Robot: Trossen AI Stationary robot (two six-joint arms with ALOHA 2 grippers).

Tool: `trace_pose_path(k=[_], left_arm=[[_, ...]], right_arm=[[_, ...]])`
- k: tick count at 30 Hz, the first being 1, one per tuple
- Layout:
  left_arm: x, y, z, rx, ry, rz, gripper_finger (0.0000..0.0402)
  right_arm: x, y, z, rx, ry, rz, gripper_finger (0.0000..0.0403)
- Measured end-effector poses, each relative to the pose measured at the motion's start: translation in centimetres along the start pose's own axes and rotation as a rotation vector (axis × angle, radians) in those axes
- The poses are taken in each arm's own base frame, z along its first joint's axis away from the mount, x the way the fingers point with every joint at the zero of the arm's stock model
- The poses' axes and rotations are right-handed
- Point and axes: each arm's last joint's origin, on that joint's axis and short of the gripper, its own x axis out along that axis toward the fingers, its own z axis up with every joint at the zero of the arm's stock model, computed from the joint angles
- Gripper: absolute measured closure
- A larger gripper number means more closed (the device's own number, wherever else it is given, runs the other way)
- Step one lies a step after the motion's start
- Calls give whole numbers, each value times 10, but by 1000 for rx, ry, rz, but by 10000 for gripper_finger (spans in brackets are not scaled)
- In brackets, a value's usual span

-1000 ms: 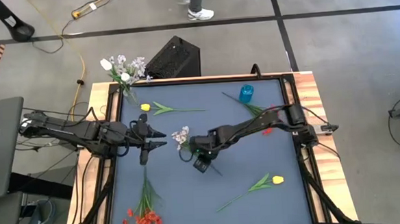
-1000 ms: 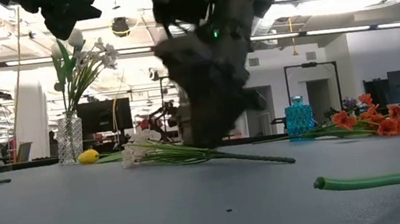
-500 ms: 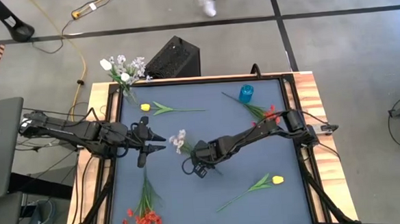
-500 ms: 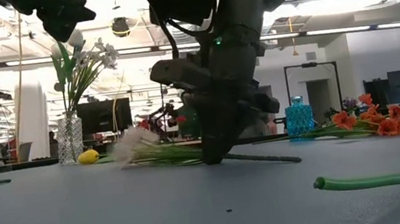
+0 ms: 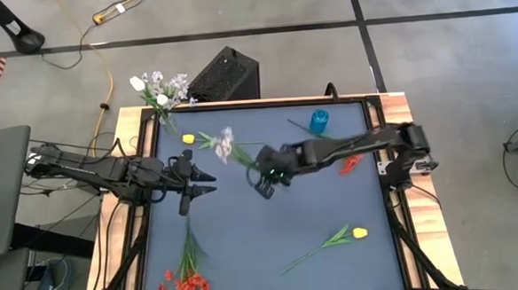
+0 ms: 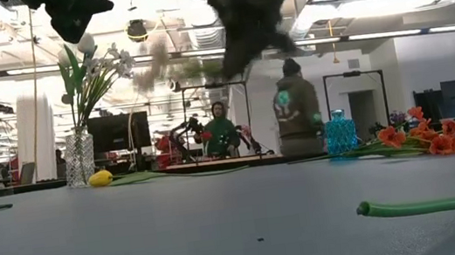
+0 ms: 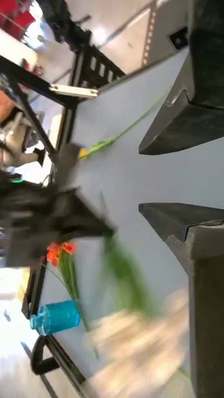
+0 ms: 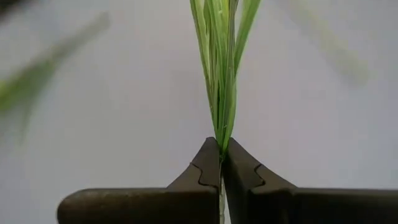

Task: Sort flowers into vase by color
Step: Put the white patterned flowers into the transparent vase

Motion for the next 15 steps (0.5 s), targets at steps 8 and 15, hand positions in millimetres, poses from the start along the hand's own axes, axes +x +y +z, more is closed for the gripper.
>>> trace_pose_path(k=[8, 15], left_arm=[[5, 0, 4, -152, -61, 41, 278], [29, -9, 21, -179, -268, -2, 278]], right_arm=[[-68, -16, 43, -81, -360, 98, 375], [-87, 0, 64, -187, -546, 475, 375]])
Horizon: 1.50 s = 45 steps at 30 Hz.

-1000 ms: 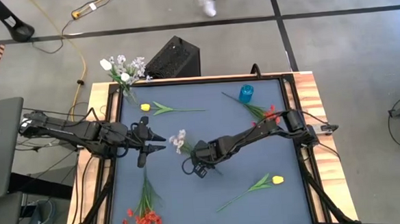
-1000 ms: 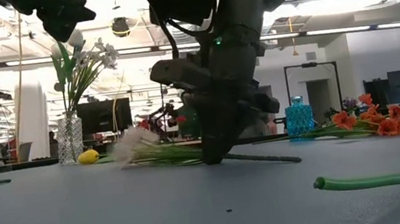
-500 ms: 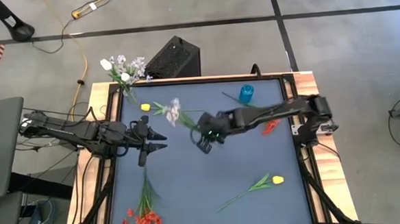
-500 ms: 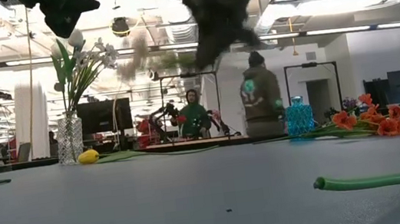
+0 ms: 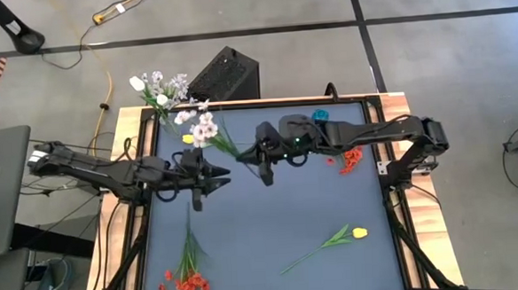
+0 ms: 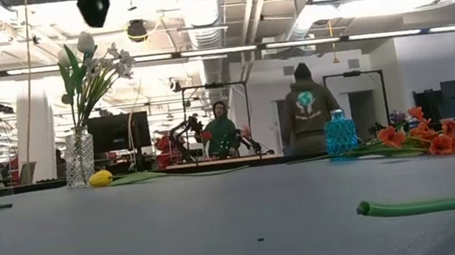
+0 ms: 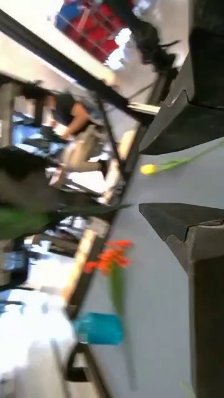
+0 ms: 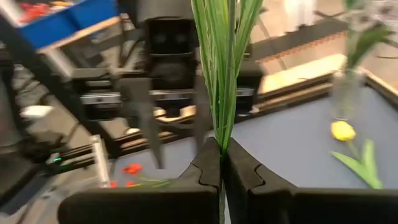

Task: Sort flowers into vase by color
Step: Put the white patterned flowers into the transparent vase

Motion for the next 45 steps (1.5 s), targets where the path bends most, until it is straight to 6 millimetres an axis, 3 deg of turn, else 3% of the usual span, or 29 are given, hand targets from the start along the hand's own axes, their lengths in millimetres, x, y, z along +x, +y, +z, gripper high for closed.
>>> trace_pose_path(k=[4, 18, 27, 34, 45], left_arm=[[8, -3, 6, 19, -119, 19, 278], [5, -6, 18, 52, -237, 14, 278], [6, -2, 22, 28, -272, 32, 278], [13, 5, 21, -30, -273, 46, 278], [17, 8, 19, -42, -261, 52, 278]], right_arm=[[-1, 1, 0, -21, 23, 63, 375], [0, 5, -2, -45, 43, 122, 375], [0, 4, -2, -50, 40, 110, 375], [16, 0, -11, -43, 55, 103, 373], [20, -1, -15, -30, 63, 78, 373]])
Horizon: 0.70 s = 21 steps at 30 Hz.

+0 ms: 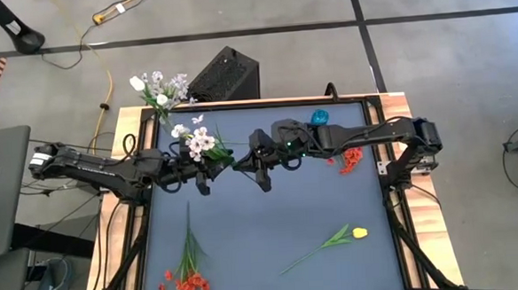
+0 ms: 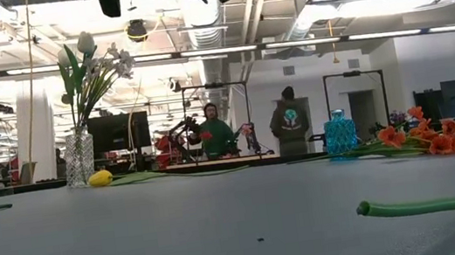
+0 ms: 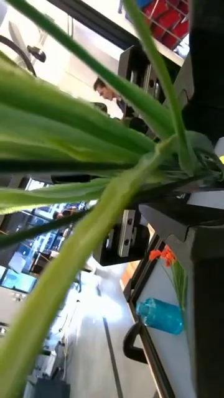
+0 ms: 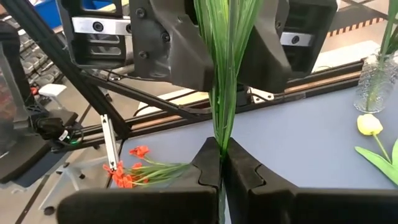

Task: Sort flowers into vase by color
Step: Put the white patterned flowers into the transparent vase

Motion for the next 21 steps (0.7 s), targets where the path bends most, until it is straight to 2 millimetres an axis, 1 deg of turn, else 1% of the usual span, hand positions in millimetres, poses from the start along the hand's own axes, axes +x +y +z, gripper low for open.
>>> trace_pose_path(k=[5, 15, 21], left_arm=[[0, 2, -3, 3, 34, 16, 278], [0, 1, -4, 5, 46, 5, 278], [0, 2, -4, 6, 43, 14, 278]], right_arm=[[0, 1, 1, 12, -10, 5, 372], [-1, -1, 8, 23, -79, -7, 372], [-1, -4, 10, 35, -91, -11, 372]])
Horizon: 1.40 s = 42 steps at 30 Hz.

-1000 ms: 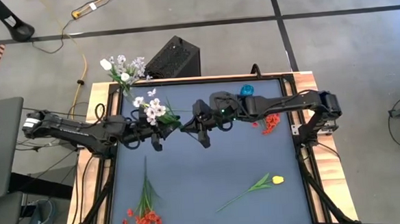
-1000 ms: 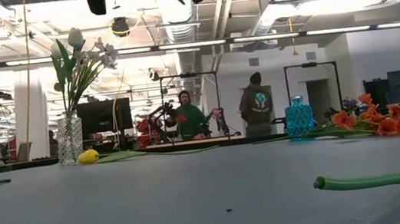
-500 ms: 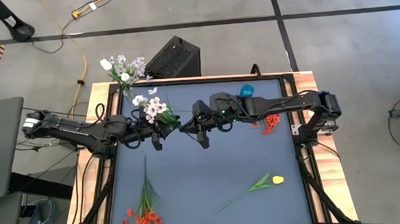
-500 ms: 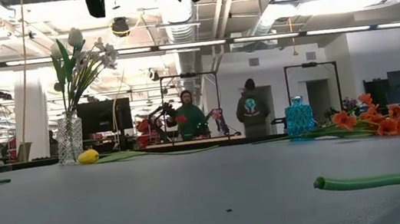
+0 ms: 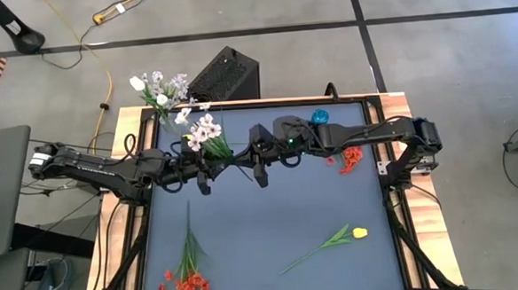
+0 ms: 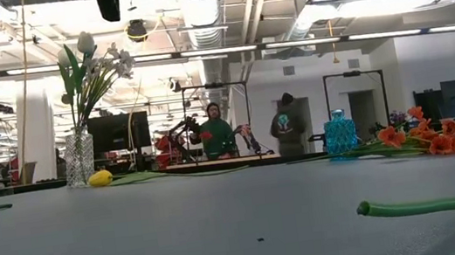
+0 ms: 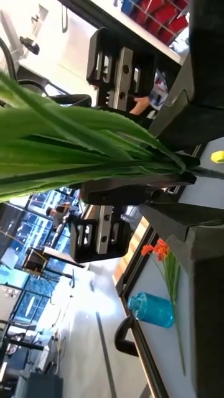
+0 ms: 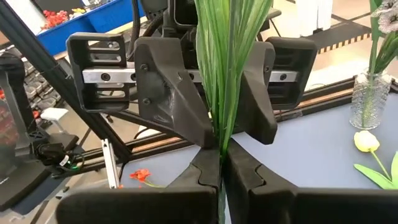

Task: Sort flowers into vase by color
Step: Put the white patterned flowers into the transparent vase

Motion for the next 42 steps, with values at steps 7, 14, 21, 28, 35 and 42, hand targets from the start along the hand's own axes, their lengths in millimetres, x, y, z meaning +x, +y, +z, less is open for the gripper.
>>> trace_pose_path(k=[7, 14, 21, 28, 35, 42], left_arm=[[0, -1, 4, 18, -43, 5, 323], [0, -2, 5, 50, -57, 0, 392], [-4, -1, 7, 86, -52, 10, 399], [-43, 7, 40, 158, -92, 195, 401], [-99, 24, 66, 220, -141, 547, 401], [-126, 40, 64, 297, -125, 821, 401]], right_arm=[[0, 0, 0, -4, 4, 18, 357], [0, 1, 1, -58, 5, 39, 327], [-2, 1, 3, -61, 3, 54, 251], [-19, -10, 15, -30, 31, 100, 181], [-24, -16, 13, -8, 86, 68, 174], [-24, -15, 7, 4, 139, 59, 177]])
